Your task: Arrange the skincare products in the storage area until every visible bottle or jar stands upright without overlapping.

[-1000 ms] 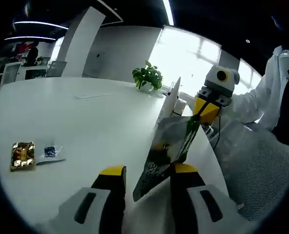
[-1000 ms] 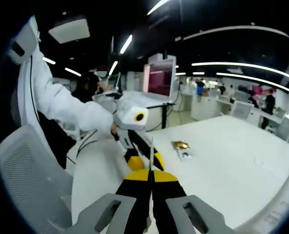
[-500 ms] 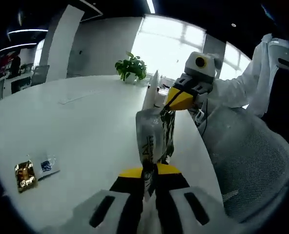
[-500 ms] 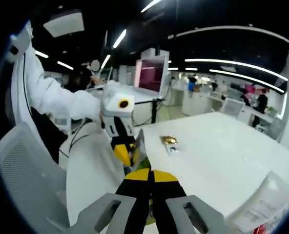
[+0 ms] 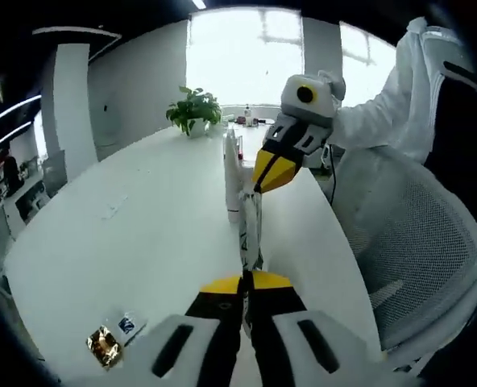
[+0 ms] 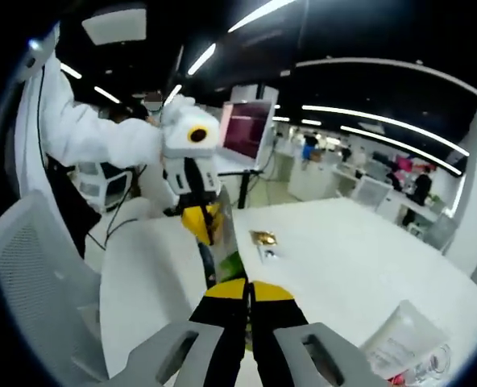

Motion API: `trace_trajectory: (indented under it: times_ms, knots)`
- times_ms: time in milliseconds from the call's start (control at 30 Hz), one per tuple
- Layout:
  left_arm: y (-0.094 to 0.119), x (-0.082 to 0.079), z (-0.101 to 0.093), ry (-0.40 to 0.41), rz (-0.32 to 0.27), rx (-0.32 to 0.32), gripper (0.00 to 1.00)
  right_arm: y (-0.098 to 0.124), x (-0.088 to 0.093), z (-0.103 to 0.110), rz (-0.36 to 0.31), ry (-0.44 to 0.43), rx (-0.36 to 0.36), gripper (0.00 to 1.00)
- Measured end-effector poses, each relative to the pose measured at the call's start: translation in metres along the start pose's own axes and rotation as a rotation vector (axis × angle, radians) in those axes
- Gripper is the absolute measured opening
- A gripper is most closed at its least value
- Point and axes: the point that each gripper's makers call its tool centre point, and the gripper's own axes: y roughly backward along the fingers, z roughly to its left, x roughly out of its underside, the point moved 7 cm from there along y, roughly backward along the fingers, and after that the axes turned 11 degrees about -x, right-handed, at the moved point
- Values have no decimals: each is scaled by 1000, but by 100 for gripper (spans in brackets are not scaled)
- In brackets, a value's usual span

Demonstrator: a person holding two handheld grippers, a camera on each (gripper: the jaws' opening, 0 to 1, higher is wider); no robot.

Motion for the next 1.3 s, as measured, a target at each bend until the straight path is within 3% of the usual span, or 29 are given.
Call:
trace_trajectory:
  times_ms: [200, 267, 400, 500, 633, 800, 933, 1133, 1233, 1300]
  knots:
    - [9, -29, -6, -149, 38, -9, 1, 12, -5, 3, -22, 27, 16, 0]
    - [10, -38, 2, -180, 53, -30, 1, 17, -8, 5, -40, 56, 37, 0]
    - [15, -58, 0, -304, 97, -13, 1, 27, -13, 9, -46, 58, 58, 0]
    - [17, -71, -4, -351, 111, -8, 1, 34, -10, 14, -45, 59, 62, 0]
    - [16, -88, -10, -351, 93, 22, 1, 42, 2, 19, -5, 66, 90, 12]
    - [16, -104, -20, -427, 119, 66, 1, 49, 19, 25, 23, 18, 113, 22]
    - [22, -120, -28, -435, 105, 114, 1, 55, 26, 27, -37, -74, 115, 23]
    - [29, -141, -36, -404, 102, 202, 1, 62, 17, 39, -122, -78, 51, 19]
    - [26, -144, -35, -392, 101, 224, 1, 61, 9, 47, -172, -67, 3, 22]
    - [23, -144, -35, -382, 106, 247, 1, 59, 6, 50, -169, -62, -3, 22]
